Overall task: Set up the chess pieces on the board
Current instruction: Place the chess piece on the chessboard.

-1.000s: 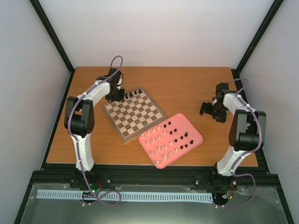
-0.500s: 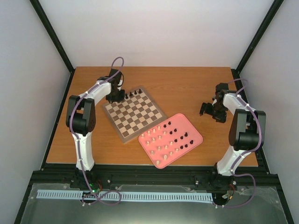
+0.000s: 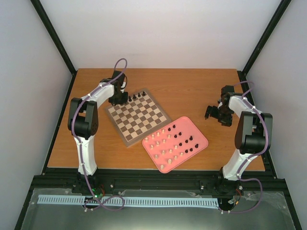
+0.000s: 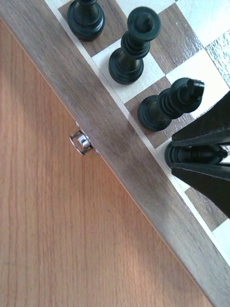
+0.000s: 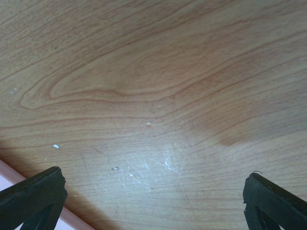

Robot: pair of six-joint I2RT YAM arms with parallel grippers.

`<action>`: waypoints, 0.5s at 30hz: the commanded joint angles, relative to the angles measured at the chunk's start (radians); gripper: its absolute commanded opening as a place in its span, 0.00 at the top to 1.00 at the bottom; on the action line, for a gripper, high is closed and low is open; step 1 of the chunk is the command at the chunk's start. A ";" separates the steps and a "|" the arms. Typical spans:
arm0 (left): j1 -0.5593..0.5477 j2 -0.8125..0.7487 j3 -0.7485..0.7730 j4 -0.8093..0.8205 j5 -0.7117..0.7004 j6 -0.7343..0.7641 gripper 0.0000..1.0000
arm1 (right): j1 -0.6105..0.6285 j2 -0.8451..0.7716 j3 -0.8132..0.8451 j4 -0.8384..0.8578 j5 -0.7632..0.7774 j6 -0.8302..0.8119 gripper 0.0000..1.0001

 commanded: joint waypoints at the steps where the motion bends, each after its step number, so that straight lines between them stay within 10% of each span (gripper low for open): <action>1: 0.012 -0.030 -0.013 -0.001 -0.010 0.001 0.99 | -0.006 0.008 0.012 0.000 0.003 -0.006 0.00; 15: 0.012 -0.031 -0.023 -0.004 0.000 0.001 0.94 | -0.007 0.004 0.007 0.001 0.002 -0.005 0.00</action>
